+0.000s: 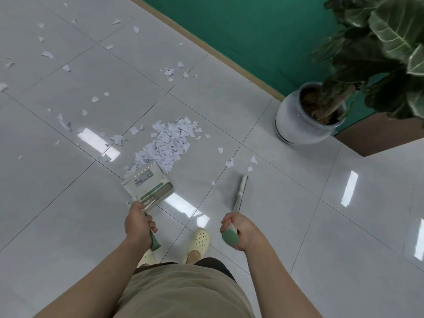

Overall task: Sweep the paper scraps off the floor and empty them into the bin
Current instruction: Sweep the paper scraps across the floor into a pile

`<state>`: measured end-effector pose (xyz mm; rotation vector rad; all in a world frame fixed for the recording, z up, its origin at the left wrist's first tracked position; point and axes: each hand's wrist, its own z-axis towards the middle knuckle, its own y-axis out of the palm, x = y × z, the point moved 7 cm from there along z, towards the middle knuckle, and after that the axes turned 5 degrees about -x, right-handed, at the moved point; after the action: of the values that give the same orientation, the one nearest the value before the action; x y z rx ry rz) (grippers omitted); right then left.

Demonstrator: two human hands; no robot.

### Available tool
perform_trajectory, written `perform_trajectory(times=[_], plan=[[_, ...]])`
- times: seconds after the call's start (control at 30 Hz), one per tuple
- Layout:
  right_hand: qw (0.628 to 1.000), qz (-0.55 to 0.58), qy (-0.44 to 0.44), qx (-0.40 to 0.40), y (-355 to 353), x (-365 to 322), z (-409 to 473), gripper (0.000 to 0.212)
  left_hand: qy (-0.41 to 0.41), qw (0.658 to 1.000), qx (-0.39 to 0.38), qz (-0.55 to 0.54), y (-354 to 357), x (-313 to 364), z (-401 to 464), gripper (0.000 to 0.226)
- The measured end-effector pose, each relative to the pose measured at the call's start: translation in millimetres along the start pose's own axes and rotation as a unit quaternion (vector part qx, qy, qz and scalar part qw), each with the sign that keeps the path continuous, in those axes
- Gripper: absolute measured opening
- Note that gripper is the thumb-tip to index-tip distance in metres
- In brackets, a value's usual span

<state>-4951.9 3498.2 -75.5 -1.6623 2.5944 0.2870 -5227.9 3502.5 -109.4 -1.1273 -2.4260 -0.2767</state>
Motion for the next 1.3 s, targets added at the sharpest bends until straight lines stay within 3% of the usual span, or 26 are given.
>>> perform_trajectory(times=[0.2,0.4,0.47,0.67,0.8,0.9,1.03,1.23,1.3], plan=[[0.984,-0.146,0.065,-0.083,41.4,17.0,23.5,0.017,0.007,0.999,-0.008,-0.031,1.9,-5.3,-10.6,0.022],[0.983,-0.015,0.102,-0.152,18.5,-40.9,39.3,0.025,0.038,0.999,-0.024,0.022,25.8,-0.1,-27.7,0.023],[0.982,-0.016,0.09,-0.165,15.8,-55.0,29.3,0.026,0.048,0.998,-0.011,0.034,35.0,0.3,-35.1,0.025],[0.991,-0.098,-0.016,-0.089,-6.3,-88.6,7.1,0.026,0.074,0.996,0.009,0.046,77.2,8.9,-48.4,0.022],[0.994,-0.073,-0.069,-0.035,-49.0,-117.5,-4.4,0.022,0.076,0.995,0.008,0.062,99.9,12.1,-48.2,0.019],[0.998,-0.018,-0.061,-0.026,-93.9,-128.7,-2.4,0.015,0.073,0.995,0.003,0.074,111.2,11.9,-43.2,0.018],[0.996,0.057,-0.052,0.049,-147.7,-143.4,7.3,0.025,0.057,0.994,-0.007,0.093,121.0,11.5,-30.3,0.021],[0.984,-0.15,-0.017,0.095,-110.2,-145.6,20.9,0.019,0.026,0.995,-0.025,0.095,146.5,34.5,0.1,0.024],[0.983,-0.161,0.017,0.087,-88.2,-141.5,27.9,0.021,0.016,0.996,-0.028,0.087,152.7,49.3,11.6,0.025]])
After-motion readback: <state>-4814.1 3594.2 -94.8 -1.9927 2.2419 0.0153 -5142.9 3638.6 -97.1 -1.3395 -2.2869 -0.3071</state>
